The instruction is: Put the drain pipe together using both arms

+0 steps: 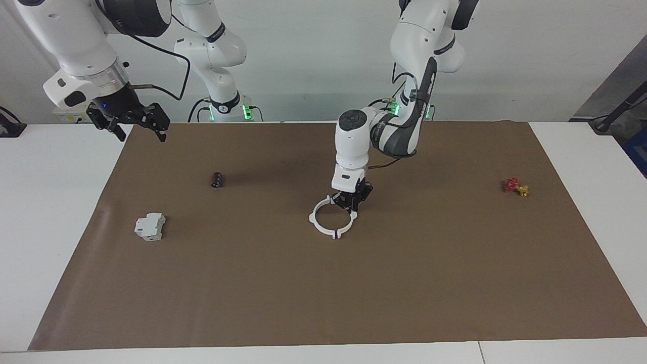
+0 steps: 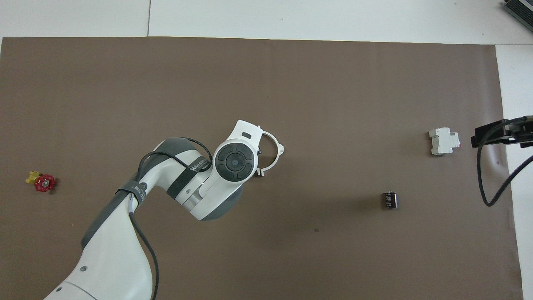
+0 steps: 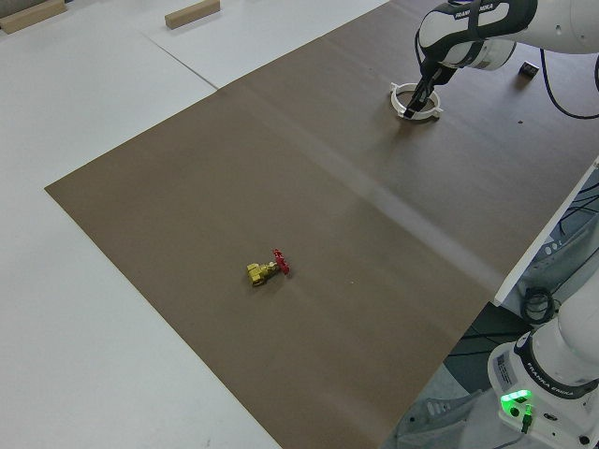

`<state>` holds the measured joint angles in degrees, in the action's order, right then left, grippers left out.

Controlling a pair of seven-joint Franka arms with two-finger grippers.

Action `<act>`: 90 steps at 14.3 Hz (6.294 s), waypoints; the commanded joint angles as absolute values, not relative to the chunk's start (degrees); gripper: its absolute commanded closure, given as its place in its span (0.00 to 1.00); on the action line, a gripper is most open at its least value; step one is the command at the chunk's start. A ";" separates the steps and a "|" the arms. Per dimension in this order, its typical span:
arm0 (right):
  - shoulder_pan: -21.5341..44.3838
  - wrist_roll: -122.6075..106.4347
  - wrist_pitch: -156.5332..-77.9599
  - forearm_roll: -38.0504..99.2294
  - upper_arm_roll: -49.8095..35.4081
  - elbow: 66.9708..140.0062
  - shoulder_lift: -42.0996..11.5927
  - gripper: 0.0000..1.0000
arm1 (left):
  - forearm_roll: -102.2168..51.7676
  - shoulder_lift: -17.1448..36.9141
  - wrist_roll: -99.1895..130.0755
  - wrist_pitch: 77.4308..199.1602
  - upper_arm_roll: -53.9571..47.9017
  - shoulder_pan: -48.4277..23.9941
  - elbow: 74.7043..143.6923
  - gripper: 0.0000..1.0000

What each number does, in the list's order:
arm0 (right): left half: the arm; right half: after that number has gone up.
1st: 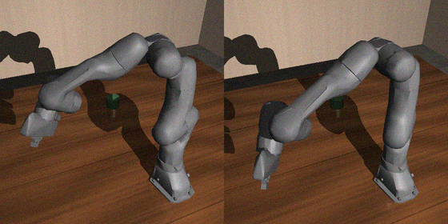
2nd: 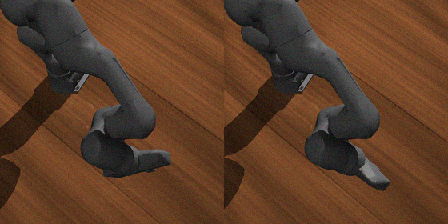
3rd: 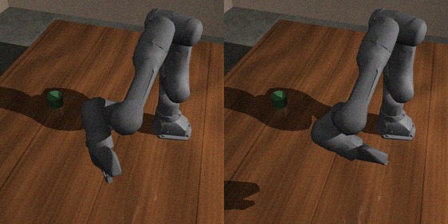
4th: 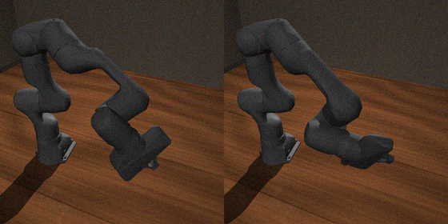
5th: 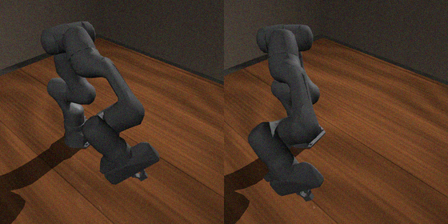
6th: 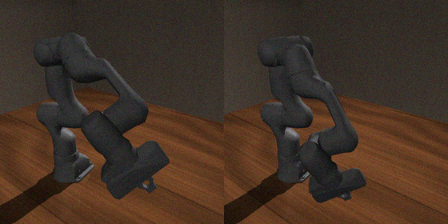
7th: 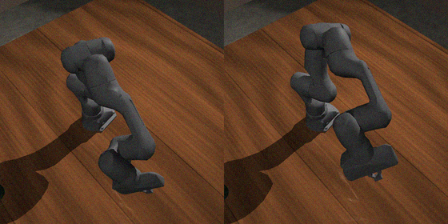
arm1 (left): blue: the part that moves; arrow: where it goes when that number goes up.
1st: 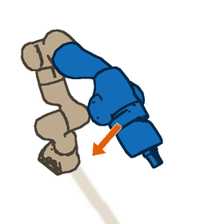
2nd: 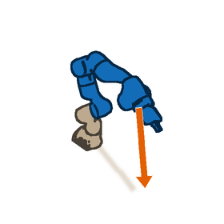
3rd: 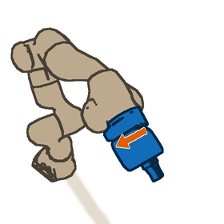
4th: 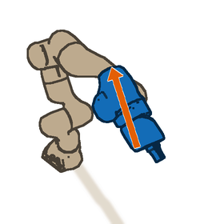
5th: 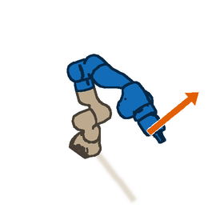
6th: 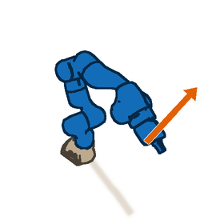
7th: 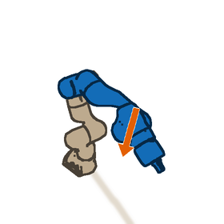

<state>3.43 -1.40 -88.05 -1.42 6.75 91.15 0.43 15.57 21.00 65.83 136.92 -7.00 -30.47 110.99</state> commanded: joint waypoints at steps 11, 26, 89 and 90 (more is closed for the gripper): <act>3.34 -0.70 -88.33 -1.32 6.68 92.11 1.58 0.00 | 16.96 22.41 67.06 137.11 -6.42 -31.46 108.98 1.00; 3.34 -0.70 -88.33 -1.32 6.68 92.11 1.58 0.00 | 20.48 22.50 66.97 137.11 -6.59 -31.29 109.25 0.00; 3.34 -0.70 -88.33 -1.32 6.68 92.11 1.58 0.00 | 1.32 -5.54 -0.62 97.03 -7.29 3.08 99.49 0.00; 3.34 -0.70 -88.33 -1.32 6.68 92.11 1.58 0.00 | 1.41 -5.54 -0.62 97.03 -7.29 3.08 99.49 0.00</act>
